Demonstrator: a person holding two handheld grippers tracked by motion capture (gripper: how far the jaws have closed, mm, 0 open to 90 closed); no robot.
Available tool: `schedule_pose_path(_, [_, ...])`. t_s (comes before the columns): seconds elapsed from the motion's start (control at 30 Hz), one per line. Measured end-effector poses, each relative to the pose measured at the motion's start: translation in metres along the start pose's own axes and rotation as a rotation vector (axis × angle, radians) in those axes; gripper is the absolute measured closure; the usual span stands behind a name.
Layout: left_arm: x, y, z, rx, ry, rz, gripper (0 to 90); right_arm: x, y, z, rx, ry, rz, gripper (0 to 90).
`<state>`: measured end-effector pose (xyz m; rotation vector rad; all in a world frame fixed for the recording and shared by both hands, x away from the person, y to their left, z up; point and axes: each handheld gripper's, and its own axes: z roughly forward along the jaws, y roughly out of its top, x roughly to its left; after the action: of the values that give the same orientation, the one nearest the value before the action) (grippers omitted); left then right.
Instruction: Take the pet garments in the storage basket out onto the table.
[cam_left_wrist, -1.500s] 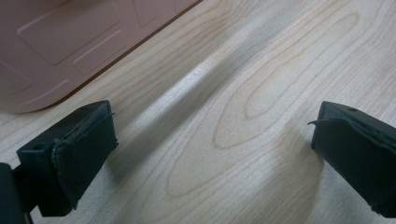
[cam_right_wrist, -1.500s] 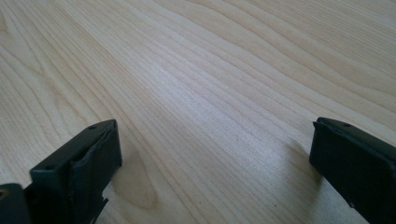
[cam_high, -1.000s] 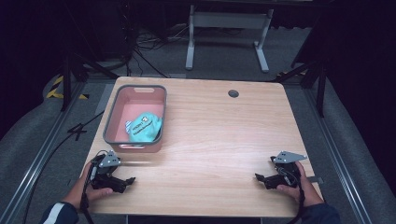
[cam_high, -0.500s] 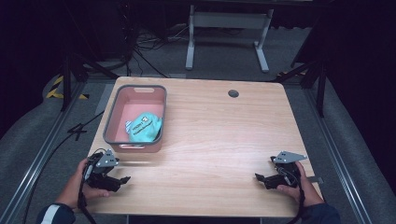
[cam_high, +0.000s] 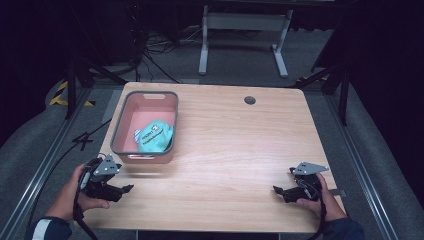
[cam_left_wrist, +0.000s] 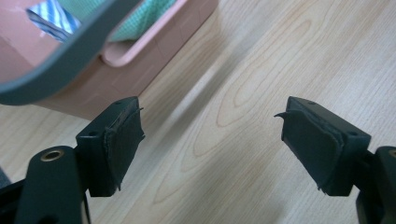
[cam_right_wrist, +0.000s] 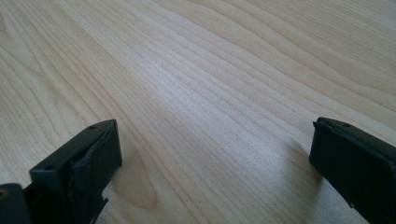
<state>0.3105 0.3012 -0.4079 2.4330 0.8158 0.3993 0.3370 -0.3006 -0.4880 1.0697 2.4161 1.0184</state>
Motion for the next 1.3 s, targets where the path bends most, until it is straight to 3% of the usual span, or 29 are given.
schedule_pose_path(0.13, [0.001,0.005,-0.008,-0.010,0.015,0.001,20.6,0.000,0.000,0.000,0.000,0.000,0.000,2.4])
schedule_pose_path(0.63, [0.014,0.042,-0.025,0.018,0.056,0.071,20.8,0.000,0.000,0.000,0.000,0.000,0.000,2.4])
schedule_pose_path(0.73, [0.015,0.048,-0.025,0.013,0.054,0.070,20.7,0.000,0.000,0.000,0.001,0.001,0.001,2.4])
schedule_pose_path(0.97, [0.018,0.068,-0.020,0.034,0.053,0.111,20.8,0.000,0.000,0.000,0.001,0.001,0.001,2.4])
schedule_pose_path(1.2, [0.028,0.091,-0.013,0.074,0.051,0.137,20.8,0.000,0.000,0.000,0.001,0.001,0.001,2.4])
schedule_pose_path(1.3, [0.033,0.097,-0.008,0.093,0.049,0.129,20.9,0.000,0.000,0.000,0.001,0.001,0.001,2.4])
